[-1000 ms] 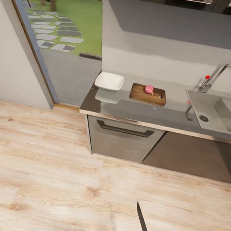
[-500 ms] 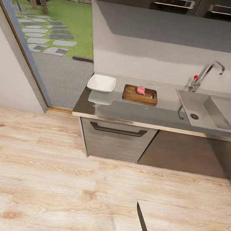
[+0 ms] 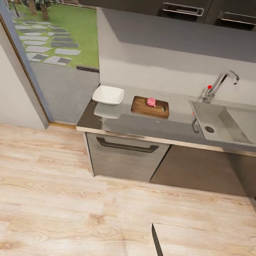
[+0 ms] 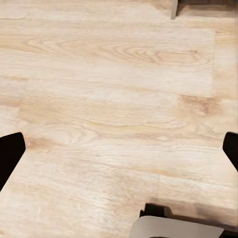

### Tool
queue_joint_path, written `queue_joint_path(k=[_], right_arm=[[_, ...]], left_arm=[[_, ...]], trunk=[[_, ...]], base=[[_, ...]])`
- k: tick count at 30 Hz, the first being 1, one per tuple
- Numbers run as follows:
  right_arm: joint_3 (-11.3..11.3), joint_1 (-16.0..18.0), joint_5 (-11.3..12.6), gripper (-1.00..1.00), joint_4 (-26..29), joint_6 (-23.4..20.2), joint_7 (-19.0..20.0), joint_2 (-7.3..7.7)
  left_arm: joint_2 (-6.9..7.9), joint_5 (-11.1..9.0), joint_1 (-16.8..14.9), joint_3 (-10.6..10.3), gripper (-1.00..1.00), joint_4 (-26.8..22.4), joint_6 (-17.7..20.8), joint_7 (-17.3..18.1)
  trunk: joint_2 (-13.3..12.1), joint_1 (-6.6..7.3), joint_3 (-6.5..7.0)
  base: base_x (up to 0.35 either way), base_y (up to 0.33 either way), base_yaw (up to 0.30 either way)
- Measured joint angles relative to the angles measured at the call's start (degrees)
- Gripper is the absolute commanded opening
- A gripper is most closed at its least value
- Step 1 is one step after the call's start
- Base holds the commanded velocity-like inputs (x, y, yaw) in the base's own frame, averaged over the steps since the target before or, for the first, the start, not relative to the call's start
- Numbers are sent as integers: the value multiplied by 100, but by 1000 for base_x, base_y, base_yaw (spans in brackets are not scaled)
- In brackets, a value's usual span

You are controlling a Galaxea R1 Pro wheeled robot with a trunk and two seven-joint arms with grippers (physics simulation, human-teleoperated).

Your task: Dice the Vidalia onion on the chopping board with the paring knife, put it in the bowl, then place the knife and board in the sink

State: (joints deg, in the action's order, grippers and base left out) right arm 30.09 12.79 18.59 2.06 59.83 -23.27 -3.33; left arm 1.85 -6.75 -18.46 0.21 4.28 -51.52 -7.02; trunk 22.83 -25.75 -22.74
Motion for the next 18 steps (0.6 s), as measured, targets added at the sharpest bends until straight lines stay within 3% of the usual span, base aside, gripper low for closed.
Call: queue_joint_path(k=[3,18], right_arm=[[0,0,0,-100,0,0,0,-5],[2,-1,-4,-100,0,0,0,-8]], left_arm=[[0,0,0,5,100,0,2,0],[-5,0,0,6,100,0,4,0]], trunk=[[0,0,27],[602,-330,-110]], base=[[0,0,-75],[0,0,-70]])
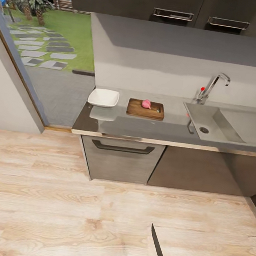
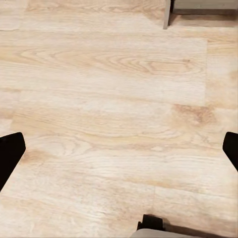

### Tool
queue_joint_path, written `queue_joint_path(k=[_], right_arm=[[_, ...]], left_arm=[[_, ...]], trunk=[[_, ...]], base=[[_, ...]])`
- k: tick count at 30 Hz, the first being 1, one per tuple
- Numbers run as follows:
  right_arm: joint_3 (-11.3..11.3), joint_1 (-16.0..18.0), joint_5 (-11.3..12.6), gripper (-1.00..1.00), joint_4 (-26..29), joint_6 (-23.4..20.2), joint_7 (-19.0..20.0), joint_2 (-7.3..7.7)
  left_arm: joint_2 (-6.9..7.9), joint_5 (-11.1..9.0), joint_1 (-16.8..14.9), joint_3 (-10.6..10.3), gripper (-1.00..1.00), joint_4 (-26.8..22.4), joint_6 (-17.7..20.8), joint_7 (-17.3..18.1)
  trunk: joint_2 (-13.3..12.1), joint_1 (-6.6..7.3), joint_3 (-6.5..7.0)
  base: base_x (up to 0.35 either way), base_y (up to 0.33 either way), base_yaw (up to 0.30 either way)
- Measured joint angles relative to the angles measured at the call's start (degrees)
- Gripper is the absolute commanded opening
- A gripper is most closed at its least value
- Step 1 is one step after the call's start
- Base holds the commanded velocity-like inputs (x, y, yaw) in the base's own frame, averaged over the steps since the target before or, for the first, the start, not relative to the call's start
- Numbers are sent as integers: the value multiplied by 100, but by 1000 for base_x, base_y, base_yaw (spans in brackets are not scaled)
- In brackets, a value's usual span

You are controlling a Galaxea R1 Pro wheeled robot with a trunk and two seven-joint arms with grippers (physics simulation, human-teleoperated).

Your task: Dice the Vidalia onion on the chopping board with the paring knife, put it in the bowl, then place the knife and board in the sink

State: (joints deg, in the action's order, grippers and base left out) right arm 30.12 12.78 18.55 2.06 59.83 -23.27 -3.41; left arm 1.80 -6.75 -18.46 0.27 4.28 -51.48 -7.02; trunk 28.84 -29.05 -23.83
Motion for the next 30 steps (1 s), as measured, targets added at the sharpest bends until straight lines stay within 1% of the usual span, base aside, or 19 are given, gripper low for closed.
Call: queue_joint_path(k=[30], right_arm=[[-2,1,0,-100,-1,1,0,0]], left_arm=[[4,-7,0,0,100,0,2,-1]], trunk=[[1206,-660,-270]], base=[[0,0,-4]])
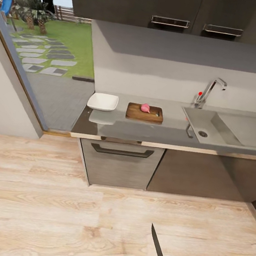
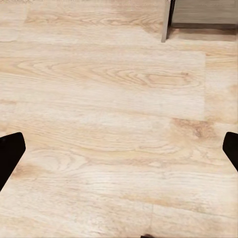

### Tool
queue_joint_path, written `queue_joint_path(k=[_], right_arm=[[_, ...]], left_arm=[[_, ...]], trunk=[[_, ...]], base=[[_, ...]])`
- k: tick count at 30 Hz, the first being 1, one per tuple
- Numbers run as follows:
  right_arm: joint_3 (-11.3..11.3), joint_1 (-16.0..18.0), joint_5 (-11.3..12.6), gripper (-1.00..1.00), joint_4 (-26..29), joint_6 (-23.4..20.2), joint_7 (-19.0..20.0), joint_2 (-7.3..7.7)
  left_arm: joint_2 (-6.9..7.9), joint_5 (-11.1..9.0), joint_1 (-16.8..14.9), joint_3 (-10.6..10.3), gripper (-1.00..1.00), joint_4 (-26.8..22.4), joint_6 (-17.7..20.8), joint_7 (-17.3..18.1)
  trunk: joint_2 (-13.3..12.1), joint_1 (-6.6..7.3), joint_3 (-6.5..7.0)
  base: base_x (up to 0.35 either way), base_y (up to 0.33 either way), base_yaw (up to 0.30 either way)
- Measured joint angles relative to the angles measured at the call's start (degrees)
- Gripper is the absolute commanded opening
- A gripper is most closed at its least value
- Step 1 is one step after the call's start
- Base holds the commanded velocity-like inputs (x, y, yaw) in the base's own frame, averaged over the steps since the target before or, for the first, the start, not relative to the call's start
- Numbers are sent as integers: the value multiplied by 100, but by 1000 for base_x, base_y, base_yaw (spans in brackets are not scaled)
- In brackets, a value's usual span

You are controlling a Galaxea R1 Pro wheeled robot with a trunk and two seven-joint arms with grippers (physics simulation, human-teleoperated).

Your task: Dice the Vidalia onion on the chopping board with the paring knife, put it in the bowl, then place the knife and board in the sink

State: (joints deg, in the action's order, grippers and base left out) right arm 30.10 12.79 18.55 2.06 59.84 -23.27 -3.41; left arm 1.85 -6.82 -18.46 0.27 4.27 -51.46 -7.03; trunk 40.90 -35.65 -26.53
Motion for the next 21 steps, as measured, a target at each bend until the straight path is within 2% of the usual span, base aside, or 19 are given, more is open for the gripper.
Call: queue_joint_path(k=[15,21], right_arm=[[-1,0,0,-100,0,0,0,0],[-1,-3,0,-100,0,0,0,1]], left_arm=[[0,-2,0,0,100,0,0,-1],[-5,1,-2,0,100,0,0,2]], trunk=[[602,-330,-134],[604,-330,-81]], base=[[0,0,0],[0,0,0]])
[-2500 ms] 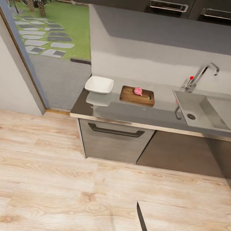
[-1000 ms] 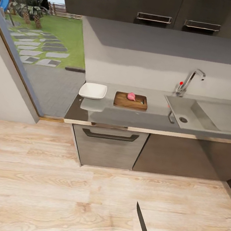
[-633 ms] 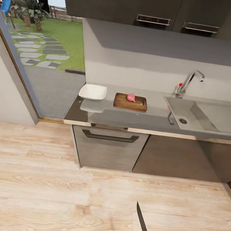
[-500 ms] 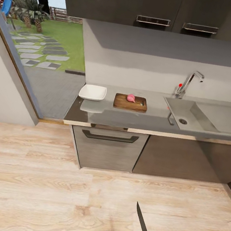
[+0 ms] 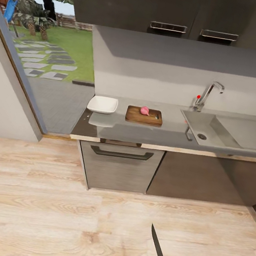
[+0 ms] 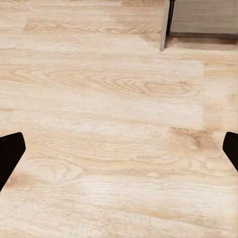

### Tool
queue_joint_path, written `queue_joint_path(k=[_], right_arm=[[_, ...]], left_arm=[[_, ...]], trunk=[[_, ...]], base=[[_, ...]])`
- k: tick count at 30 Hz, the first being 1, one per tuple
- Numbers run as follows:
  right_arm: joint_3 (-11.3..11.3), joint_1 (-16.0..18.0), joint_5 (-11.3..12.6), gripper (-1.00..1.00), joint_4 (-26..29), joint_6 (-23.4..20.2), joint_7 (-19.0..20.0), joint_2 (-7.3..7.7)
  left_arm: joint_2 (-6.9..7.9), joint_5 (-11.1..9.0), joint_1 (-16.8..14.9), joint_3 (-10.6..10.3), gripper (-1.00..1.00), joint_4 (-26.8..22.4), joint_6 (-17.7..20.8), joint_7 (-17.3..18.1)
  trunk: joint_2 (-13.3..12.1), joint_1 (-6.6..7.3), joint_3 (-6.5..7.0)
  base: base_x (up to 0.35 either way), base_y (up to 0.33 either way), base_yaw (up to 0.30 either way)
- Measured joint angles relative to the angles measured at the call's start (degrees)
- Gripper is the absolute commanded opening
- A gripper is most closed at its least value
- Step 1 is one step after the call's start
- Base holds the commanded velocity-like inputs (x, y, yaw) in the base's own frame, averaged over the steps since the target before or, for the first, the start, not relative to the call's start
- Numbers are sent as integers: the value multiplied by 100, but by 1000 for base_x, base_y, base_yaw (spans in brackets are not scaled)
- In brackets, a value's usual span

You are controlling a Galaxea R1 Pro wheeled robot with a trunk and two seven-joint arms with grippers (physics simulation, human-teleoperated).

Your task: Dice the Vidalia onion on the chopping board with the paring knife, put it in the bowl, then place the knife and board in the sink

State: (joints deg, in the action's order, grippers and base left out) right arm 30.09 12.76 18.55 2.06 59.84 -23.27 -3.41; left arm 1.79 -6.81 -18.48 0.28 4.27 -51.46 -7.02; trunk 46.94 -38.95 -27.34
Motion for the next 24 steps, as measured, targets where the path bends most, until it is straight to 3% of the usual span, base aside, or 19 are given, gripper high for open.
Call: queue_joint_path(k=[24], right_arm=[[0,1,0,-100,0,0,0,-1]], left_arm=[[-3,-2,2,0,100,0,0,0]], trunk=[[0,0,218]], base=[[0,0,0]])
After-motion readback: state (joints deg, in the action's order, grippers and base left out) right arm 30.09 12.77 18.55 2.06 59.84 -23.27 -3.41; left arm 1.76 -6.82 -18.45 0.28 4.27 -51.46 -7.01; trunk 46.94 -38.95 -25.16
